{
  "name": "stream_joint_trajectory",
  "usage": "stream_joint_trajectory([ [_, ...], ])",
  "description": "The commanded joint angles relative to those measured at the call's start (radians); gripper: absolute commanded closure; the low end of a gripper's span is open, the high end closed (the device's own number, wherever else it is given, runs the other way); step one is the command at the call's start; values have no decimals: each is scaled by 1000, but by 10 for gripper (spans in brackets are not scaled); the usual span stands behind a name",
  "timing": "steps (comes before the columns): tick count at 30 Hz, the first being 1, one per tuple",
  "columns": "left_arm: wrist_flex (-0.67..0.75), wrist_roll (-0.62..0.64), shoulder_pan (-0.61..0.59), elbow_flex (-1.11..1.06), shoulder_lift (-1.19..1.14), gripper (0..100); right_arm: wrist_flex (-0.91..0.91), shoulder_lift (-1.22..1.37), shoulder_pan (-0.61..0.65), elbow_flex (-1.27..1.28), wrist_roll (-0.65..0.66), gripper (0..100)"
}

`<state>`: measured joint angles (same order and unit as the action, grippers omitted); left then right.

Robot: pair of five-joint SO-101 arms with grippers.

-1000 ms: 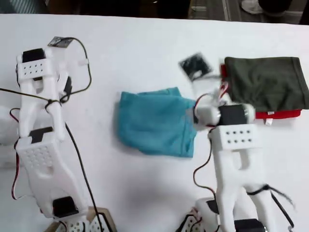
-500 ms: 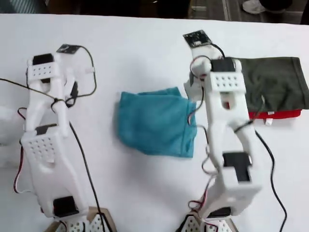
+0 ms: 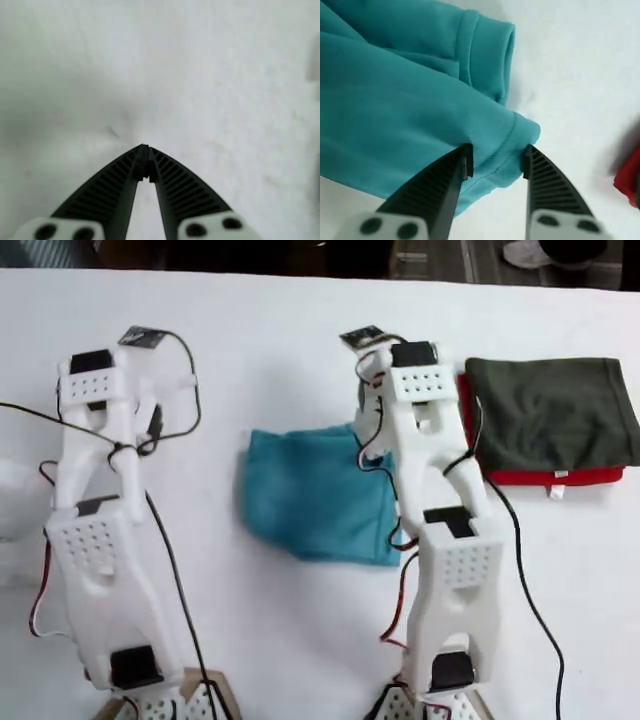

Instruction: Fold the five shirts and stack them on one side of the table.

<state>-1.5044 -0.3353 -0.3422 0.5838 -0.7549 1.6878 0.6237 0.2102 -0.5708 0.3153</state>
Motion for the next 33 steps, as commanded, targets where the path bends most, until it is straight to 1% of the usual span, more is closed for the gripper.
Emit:
stream_joint_trajectory([
  [1,6,0,5,38,12,974,12,-8,12,-43,3,829],
  [7,8,0,5,35,12,974,12,2,1,-41,5,829],
  [11,8,0,5,35,12,974,12,5,1,-40,52,829],
  [15,6,0,5,35,12,974,12,62,1,-40,83,831],
  [19,5,0,5,35,12,974,10,117,1,-55,81,834],
  [21,5,0,5,35,12,974,10,119,2,-66,80,872],
  [24,5,0,6,35,11,974,15,117,1,-110,74,989],
  [26,5,0,6,35,11,974,47,117,1,-150,74,966],
  [28,6,0,6,35,11,974,76,117,1,-196,74,981],
  [33,6,0,6,35,11,974,77,59,1,-232,74,979],
])
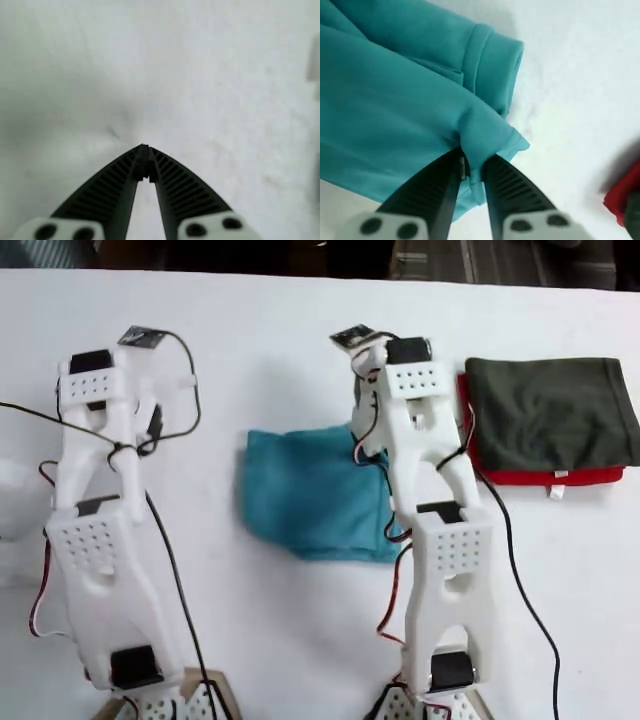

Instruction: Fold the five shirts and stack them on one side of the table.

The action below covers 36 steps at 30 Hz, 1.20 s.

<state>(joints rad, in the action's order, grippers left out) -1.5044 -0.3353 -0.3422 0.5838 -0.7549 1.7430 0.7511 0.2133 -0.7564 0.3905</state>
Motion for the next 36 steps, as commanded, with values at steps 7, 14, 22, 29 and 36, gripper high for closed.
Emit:
stream_joint_trajectory([
  [7,6,0,9,33,11,974,18,-127,-1,-46,52,979],
  [14,3,2,9,33,11,974,16,-117,-1,-209,84,979],
  [22,3,2,9,33,11,974,4,-77,-2,-281,112,979],
  [29,2,2,6,33,11,974,-47,41,1,-290,107,954],
  [36,-2,3,18,33,11,974,28,-25,-5,-436,74,809],
])
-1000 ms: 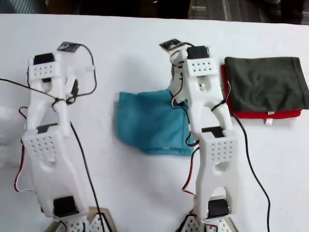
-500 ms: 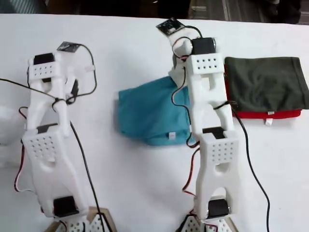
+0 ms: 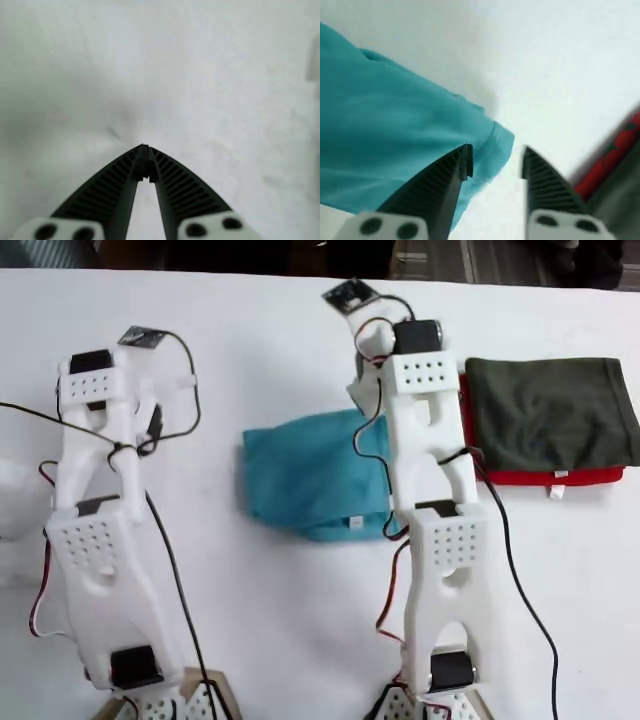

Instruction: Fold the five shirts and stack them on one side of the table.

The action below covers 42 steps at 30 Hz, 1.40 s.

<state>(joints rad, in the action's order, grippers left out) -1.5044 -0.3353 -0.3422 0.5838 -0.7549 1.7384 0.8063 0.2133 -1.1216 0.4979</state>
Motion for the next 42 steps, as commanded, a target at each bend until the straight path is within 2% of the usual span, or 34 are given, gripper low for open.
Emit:
stream_joint_trajectory([
  [1,-12,3,25,39,11,974,33,-110,-4,-54,-78,844],
  [5,-40,6,83,42,21,974,31,-236,21,123,-190,989],
  [11,-41,126,219,54,23,974,-39,-499,67,601,-244,974],
  [19,-186,221,393,288,12,974,-631,-918,59,1571,-275,975],
  [22,-206,272,433,340,8,974,-803,-983,50,1778,-304,975],
  [26,-176,374,471,338,-37,974,-914,-980,35,1843,-353,975],
  [31,-157,488,489,346,-137,974,-958,-903,30,1843,-351,975],
  [38,-68,500,393,348,-233,974,-905,-849,-31,1843,-350,975],
  [42,-74,497,377,348,-250,974,-852,-849,-65,1843,-350,975],
])
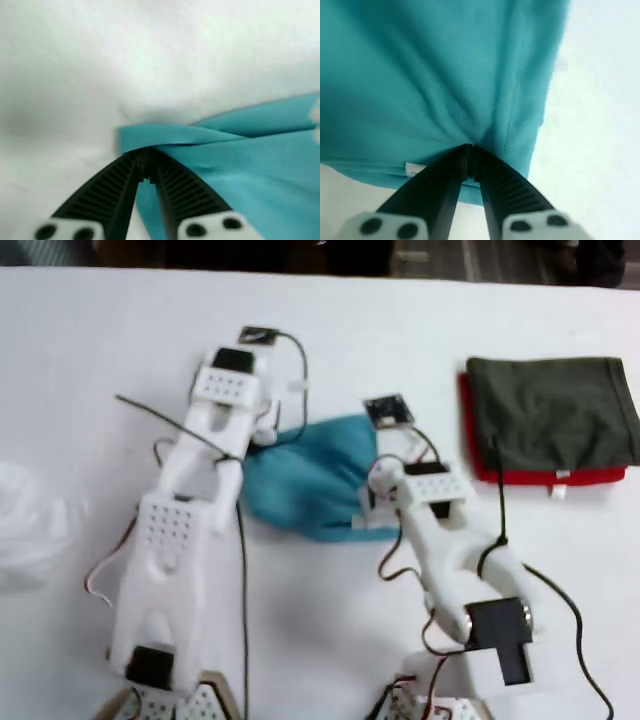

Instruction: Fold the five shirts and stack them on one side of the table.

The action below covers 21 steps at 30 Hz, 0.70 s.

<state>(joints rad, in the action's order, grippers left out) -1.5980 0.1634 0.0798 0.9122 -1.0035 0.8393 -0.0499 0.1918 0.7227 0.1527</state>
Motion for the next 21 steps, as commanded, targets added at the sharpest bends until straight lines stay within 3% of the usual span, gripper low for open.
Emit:
stream_joint_trajectory([
  [1,20,-2,-41,19,-2,974,64,7,-45,-2,-5,975],
  [6,12,-2,-41,35,9,974,133,7,-44,-2,6,975],
  [10,-97,-3,-41,156,9,974,130,-45,-54,-3,72,975],
  [14,-193,-121,-32,328,15,974,133,-240,-84,-32,72,975],
  [17,-193,-199,-34,318,80,974,117,-374,-116,-86,46,975],
  [21,-193,-212,-9,120,242,974,111,-343,-142,-213,0,975],
])
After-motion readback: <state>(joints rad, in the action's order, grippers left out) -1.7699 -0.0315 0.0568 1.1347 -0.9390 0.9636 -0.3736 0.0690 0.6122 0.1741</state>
